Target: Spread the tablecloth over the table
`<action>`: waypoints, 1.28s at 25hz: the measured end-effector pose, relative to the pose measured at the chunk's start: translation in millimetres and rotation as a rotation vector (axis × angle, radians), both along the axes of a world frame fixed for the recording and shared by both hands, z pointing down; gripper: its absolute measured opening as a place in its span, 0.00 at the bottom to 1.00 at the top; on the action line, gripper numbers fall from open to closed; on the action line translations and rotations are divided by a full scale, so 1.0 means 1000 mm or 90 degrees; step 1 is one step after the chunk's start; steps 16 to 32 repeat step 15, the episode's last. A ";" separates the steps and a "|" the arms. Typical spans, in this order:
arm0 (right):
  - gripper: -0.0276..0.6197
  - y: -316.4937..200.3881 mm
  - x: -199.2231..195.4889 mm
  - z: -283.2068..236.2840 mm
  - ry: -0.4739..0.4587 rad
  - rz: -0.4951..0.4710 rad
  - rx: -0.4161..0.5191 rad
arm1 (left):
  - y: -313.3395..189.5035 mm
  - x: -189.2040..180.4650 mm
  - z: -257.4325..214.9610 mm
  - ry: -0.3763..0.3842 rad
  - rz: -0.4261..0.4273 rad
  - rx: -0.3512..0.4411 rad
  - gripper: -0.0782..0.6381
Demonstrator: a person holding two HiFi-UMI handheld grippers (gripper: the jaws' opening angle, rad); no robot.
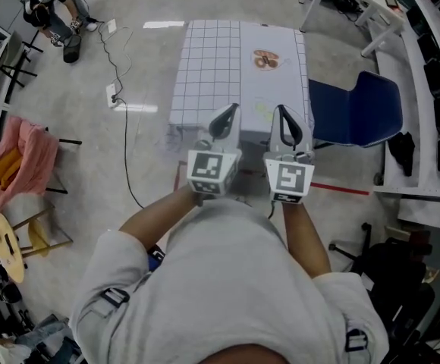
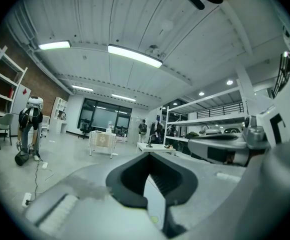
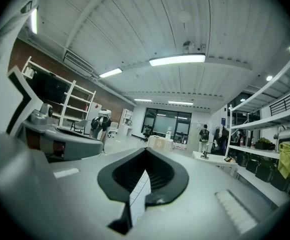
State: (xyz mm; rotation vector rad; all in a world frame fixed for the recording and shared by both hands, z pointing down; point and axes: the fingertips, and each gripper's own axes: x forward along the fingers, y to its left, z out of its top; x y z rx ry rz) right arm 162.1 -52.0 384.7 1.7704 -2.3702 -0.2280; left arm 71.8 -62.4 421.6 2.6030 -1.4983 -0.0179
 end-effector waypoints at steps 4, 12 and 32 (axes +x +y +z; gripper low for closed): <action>0.05 0.001 -0.001 0.001 -0.002 -0.007 -0.009 | 0.001 0.002 0.003 -0.004 0.003 -0.008 0.14; 0.05 0.001 0.003 0.001 0.007 -0.005 -0.011 | 0.000 0.006 0.005 -0.008 0.002 -0.016 0.14; 0.05 0.001 0.005 0.000 0.011 -0.004 -0.012 | 0.000 0.009 0.005 -0.011 0.005 -0.018 0.14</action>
